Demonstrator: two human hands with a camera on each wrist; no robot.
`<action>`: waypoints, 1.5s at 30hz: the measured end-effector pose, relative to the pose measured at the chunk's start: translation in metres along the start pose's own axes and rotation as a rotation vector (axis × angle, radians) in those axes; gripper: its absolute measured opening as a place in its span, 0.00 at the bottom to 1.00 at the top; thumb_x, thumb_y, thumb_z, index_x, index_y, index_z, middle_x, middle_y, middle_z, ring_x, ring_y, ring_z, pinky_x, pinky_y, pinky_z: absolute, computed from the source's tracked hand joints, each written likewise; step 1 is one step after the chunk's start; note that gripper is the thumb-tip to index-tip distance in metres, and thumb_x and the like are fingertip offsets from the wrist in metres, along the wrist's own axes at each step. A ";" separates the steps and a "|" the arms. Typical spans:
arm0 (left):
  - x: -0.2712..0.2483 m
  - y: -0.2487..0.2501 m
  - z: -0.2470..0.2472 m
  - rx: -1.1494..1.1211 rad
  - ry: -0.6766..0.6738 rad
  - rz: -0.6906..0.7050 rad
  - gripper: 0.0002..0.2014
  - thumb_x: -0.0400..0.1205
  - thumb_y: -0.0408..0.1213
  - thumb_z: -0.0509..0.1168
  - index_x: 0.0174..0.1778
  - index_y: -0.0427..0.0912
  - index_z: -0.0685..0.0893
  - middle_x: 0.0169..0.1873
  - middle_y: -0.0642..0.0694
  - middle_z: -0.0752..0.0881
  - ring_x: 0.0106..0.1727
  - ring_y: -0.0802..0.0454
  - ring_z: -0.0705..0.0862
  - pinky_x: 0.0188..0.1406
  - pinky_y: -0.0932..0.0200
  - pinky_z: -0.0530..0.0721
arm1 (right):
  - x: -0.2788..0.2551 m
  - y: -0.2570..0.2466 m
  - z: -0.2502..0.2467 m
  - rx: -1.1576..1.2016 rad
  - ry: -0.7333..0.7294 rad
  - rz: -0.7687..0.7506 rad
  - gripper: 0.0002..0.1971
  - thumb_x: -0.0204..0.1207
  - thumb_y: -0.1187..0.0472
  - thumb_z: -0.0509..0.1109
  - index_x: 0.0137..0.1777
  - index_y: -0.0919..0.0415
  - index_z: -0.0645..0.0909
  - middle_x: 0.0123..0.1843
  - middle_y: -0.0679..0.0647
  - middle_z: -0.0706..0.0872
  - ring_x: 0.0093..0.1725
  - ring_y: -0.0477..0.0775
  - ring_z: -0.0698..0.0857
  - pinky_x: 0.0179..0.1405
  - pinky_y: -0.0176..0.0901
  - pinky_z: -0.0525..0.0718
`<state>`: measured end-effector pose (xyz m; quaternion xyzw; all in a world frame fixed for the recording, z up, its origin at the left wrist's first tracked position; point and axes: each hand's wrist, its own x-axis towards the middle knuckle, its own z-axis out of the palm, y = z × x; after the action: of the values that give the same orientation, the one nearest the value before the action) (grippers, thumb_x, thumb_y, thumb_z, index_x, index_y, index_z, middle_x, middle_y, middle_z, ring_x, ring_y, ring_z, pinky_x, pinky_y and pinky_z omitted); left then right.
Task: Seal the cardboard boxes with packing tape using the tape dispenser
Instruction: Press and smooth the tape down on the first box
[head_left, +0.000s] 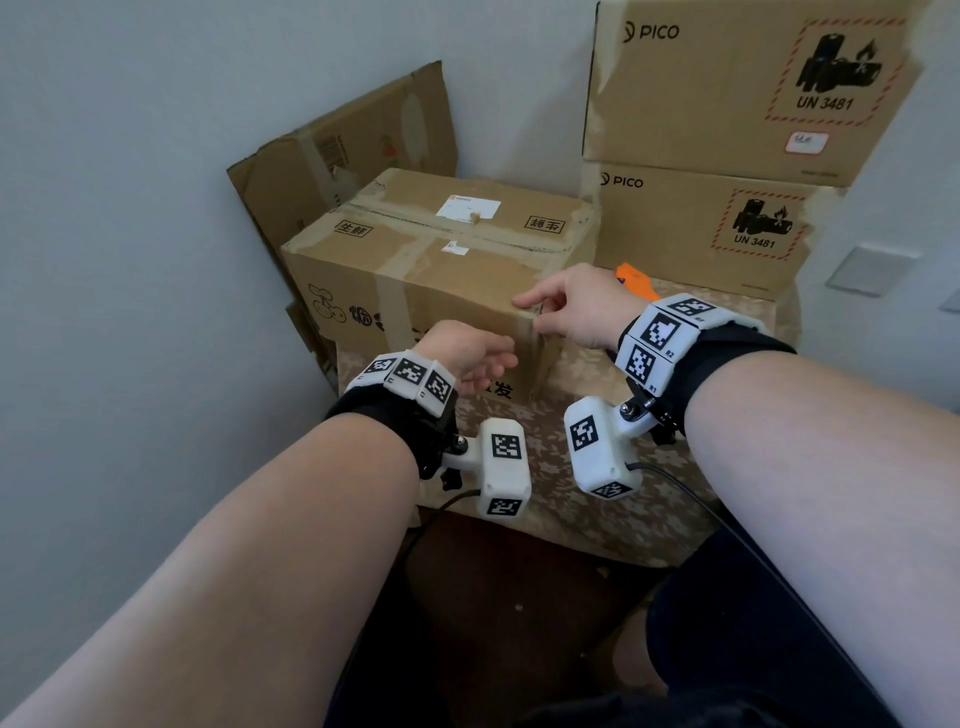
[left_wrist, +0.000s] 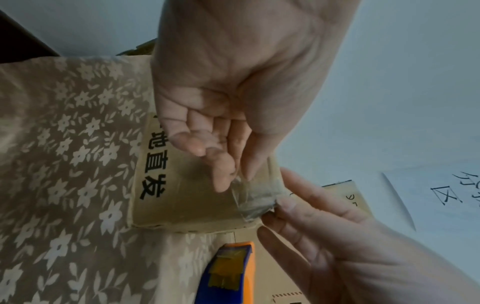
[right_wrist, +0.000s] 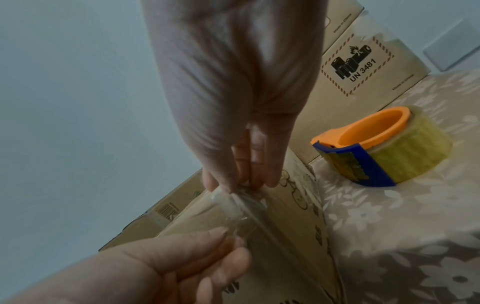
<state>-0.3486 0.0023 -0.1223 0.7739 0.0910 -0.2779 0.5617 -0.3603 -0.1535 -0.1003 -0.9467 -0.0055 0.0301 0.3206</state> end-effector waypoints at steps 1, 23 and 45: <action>0.001 0.000 0.001 -0.026 0.001 -0.012 0.04 0.83 0.35 0.66 0.45 0.38 0.84 0.37 0.47 0.88 0.27 0.59 0.76 0.29 0.66 0.75 | 0.000 0.000 0.001 0.004 0.002 0.002 0.18 0.76 0.65 0.73 0.64 0.49 0.85 0.37 0.40 0.80 0.32 0.38 0.76 0.26 0.23 0.68; 0.009 -0.007 0.012 -0.249 -0.082 -0.274 0.13 0.82 0.30 0.59 0.30 0.38 0.77 0.16 0.47 0.81 0.18 0.56 0.78 0.25 0.64 0.76 | 0.003 0.006 0.006 0.019 0.011 -0.008 0.17 0.77 0.65 0.72 0.63 0.50 0.86 0.36 0.40 0.79 0.33 0.39 0.75 0.29 0.26 0.68; -0.001 -0.013 0.010 -0.257 -0.100 -0.050 0.01 0.80 0.34 0.69 0.44 0.41 0.85 0.37 0.47 0.84 0.37 0.54 0.80 0.46 0.55 0.84 | 0.002 0.007 0.005 0.027 0.007 -0.030 0.18 0.78 0.65 0.70 0.66 0.51 0.84 0.37 0.40 0.77 0.32 0.39 0.74 0.28 0.26 0.68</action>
<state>-0.3580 -0.0018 -0.1346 0.6782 0.1170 -0.3162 0.6530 -0.3583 -0.1559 -0.1081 -0.9422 -0.0181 0.0221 0.3340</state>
